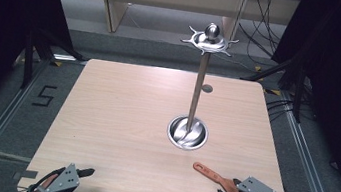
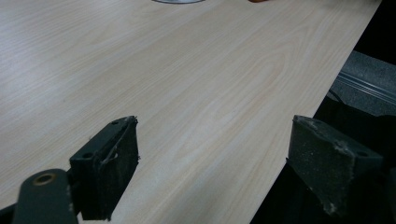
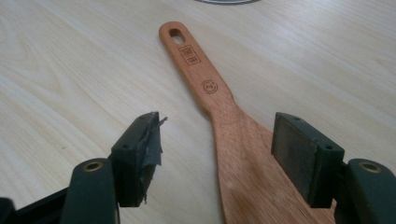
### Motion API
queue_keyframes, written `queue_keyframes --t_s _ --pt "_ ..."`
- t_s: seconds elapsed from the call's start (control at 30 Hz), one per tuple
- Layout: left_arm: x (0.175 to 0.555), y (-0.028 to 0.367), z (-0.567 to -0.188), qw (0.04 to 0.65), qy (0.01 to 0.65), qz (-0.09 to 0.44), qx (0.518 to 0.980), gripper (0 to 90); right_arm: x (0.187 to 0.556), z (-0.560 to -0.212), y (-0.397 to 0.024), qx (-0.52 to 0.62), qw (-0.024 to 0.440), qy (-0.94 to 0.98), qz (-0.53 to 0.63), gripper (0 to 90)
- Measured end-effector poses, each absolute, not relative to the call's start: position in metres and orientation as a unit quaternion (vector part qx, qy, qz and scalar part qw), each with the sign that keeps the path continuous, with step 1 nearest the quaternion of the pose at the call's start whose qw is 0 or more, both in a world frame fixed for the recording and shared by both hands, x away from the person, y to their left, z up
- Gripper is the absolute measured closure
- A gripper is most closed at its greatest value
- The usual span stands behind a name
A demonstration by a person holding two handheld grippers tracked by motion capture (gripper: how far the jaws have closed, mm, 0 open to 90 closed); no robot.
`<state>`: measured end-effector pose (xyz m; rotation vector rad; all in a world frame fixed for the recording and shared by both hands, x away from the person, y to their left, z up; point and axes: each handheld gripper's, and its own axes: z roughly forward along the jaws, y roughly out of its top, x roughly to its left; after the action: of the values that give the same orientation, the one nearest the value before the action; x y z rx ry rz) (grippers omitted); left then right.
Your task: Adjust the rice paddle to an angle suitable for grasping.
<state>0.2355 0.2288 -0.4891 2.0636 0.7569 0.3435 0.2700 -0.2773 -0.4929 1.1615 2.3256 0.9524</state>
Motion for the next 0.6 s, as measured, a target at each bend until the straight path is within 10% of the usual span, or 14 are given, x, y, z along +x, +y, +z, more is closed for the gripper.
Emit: queue_keyframes --t_s 0.6 --pt "0.2358 0.225 -0.4918 0.448 0.307 0.134 0.829 15.7 0.2817 -0.4874 -0.2752 0.392 0.191 0.836 0.334 33.9"
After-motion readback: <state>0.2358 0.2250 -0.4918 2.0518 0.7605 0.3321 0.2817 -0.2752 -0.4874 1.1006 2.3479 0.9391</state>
